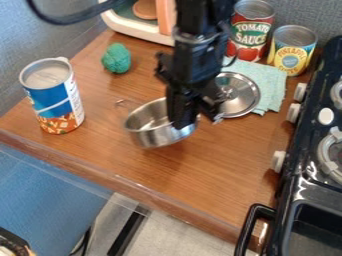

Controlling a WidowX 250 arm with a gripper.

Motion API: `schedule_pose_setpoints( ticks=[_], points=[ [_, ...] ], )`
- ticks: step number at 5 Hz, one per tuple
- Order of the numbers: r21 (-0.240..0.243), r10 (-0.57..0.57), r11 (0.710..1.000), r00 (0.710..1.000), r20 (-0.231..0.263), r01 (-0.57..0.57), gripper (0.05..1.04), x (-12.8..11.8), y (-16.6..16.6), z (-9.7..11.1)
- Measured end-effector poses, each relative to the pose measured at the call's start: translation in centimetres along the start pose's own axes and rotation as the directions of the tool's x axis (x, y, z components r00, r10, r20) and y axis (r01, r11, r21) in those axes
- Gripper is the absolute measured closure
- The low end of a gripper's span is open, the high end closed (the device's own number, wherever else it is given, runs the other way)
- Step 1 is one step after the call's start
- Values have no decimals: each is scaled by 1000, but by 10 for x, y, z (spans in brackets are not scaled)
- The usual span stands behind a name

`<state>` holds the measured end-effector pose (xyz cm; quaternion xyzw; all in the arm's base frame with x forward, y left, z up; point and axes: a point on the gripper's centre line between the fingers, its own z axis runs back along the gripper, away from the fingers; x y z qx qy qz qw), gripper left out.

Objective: Moved the silver pot to the middle bottom of the table

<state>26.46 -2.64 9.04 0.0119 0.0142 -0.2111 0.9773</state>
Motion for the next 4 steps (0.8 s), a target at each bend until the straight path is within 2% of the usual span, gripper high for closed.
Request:
schedule_pose_setpoints(
  ticks=[1, 2, 3, 4],
  points=[
    [-15, 3, 1000, 1000, -17, -3, 1027, -9, 7, -7],
    [-34, 15, 999, 997, -71, -18, 1028, -15, 6, -20],
    [-3, 2, 1000, 994, -105, -2, 1007, -21, 0, -27],
    [12, -10, 1000, 993, -116, 11, 853, -22, -8, -29]
  ],
)
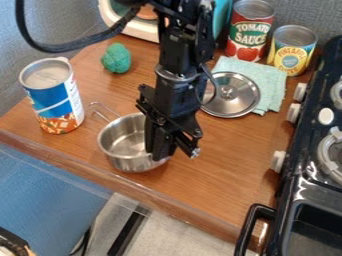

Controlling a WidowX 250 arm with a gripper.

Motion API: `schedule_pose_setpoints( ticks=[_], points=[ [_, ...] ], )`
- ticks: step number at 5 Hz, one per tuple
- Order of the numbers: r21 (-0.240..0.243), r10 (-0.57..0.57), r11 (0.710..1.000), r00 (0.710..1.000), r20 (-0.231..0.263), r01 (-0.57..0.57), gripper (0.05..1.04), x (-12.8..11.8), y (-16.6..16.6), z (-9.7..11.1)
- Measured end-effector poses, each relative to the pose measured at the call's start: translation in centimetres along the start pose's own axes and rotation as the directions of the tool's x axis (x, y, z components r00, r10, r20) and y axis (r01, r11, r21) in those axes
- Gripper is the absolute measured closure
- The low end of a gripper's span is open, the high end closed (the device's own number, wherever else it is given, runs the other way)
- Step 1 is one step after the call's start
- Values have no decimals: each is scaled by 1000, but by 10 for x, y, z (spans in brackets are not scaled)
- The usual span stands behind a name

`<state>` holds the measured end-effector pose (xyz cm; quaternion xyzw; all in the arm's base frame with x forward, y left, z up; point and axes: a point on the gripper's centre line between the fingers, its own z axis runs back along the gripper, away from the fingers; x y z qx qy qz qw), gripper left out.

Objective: Moved the silver pot to the middle bottom of the table

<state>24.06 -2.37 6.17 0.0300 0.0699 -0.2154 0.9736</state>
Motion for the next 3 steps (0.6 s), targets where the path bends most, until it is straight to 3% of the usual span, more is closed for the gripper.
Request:
schedule_pose_setpoints(
  ticks=[1, 2, 3],
  points=[
    [39, -11, 999, 1000, 18, 11, 586, 1, -8, 9],
    [59, 24, 998, 995, 95, -30, 267, 0, -11, 30],
    [59, 51, 997, 993, 104, -57, 63, 0, -10, 32]
  ],
)
